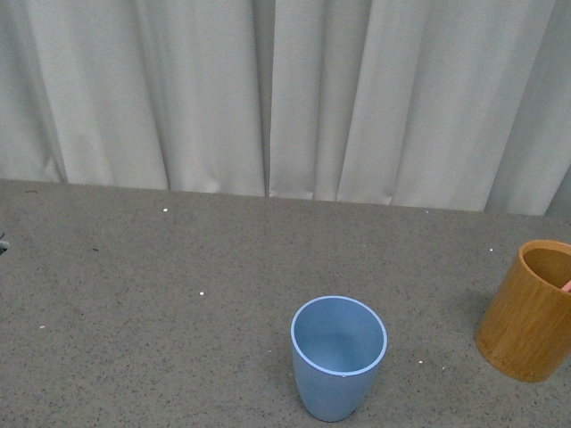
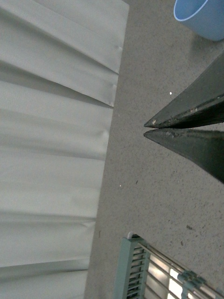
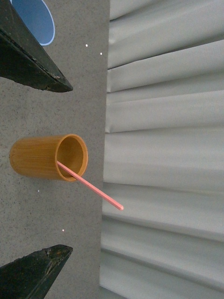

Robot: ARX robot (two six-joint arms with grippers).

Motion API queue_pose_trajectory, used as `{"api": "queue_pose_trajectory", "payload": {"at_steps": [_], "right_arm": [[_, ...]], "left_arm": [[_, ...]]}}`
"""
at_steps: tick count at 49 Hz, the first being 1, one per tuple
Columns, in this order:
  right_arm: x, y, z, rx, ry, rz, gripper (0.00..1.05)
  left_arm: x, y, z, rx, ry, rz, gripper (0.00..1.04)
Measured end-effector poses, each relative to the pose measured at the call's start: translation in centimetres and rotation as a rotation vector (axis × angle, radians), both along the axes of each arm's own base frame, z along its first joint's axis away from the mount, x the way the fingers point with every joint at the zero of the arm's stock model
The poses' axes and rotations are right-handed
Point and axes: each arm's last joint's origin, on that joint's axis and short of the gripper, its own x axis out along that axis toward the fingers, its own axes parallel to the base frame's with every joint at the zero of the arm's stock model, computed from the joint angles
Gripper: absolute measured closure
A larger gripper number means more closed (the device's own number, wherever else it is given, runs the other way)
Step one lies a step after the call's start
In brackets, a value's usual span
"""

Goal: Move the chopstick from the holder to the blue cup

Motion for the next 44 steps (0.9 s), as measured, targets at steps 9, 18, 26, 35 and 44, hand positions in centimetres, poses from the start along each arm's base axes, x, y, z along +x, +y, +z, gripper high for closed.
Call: {"api": "queue_pose_trajectory", "payload": {"at_steps": [9, 18, 26, 35, 44], "right_arm": [[0.0, 0.0, 0.0, 0.0, 0.0, 0.0, 0.1], [0.3, -0.2, -0.1, 0.103, 0.192, -0.142, 0.1], [2.6, -0.7, -1.1, 0.187, 0.308, -0.235, 0.1], [5.6, -0.8, -1.0, 0.185, 0.361, -0.218, 0.1], [8.7, -1.0, -1.0, 0.17, 0.442, -0.221, 0.1]], "left_arm": [[0.0, 0.0, 0.0, 0.068, 0.0, 0.001, 0.95], [0.0, 0.0, 0.0, 0.085, 0.0, 0.002, 0.56], [0.0, 0.0, 0.0, 0.09, 0.0, 0.001, 0.29], [0.0, 0.0, 0.0, 0.093, 0.0, 0.002, 0.05], [0.0, 0.0, 0.0, 0.093, 0.0, 0.002, 0.07]]}}
